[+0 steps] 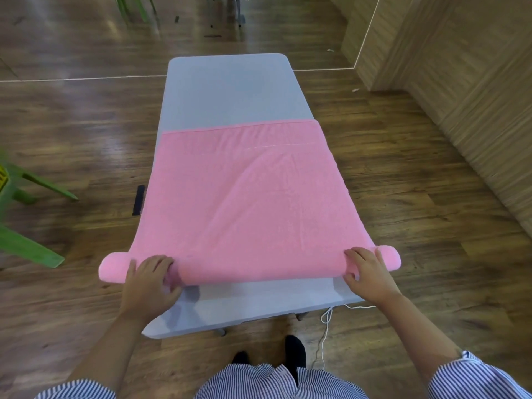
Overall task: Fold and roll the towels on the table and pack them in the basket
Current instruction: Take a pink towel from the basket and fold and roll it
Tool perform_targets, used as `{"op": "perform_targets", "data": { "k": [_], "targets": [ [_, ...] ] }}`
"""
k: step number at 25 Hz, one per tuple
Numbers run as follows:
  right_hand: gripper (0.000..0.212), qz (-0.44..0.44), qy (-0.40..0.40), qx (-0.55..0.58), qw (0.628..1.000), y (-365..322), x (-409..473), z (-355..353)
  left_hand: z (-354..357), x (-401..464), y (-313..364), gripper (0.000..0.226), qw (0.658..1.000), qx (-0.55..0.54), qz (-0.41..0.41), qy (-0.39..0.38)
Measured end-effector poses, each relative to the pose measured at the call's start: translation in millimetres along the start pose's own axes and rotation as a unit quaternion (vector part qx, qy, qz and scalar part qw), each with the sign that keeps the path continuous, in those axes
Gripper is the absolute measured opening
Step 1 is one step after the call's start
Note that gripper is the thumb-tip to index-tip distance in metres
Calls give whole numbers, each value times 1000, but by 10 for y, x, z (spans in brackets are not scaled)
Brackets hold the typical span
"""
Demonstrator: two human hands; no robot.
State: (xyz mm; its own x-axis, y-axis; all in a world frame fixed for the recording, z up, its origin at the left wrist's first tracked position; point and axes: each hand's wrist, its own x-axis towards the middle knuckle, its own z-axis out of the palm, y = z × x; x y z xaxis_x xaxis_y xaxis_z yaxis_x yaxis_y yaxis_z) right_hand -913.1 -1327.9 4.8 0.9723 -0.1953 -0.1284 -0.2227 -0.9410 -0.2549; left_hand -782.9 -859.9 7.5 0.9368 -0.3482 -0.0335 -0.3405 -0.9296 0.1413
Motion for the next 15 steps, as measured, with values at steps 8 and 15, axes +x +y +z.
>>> {"op": "perform_targets", "data": {
  "k": [8, 15],
  "targets": [
    [46, -4, -79, -22, 997, -16, 84, -174, -56, 34, 72, 43, 1000, 20, -2, -2],
    [58, 20, -15, -22, 999, 62, 111, -195, -115, 63, 113, 48, 996, 19, -54, 65]
  ]
}}
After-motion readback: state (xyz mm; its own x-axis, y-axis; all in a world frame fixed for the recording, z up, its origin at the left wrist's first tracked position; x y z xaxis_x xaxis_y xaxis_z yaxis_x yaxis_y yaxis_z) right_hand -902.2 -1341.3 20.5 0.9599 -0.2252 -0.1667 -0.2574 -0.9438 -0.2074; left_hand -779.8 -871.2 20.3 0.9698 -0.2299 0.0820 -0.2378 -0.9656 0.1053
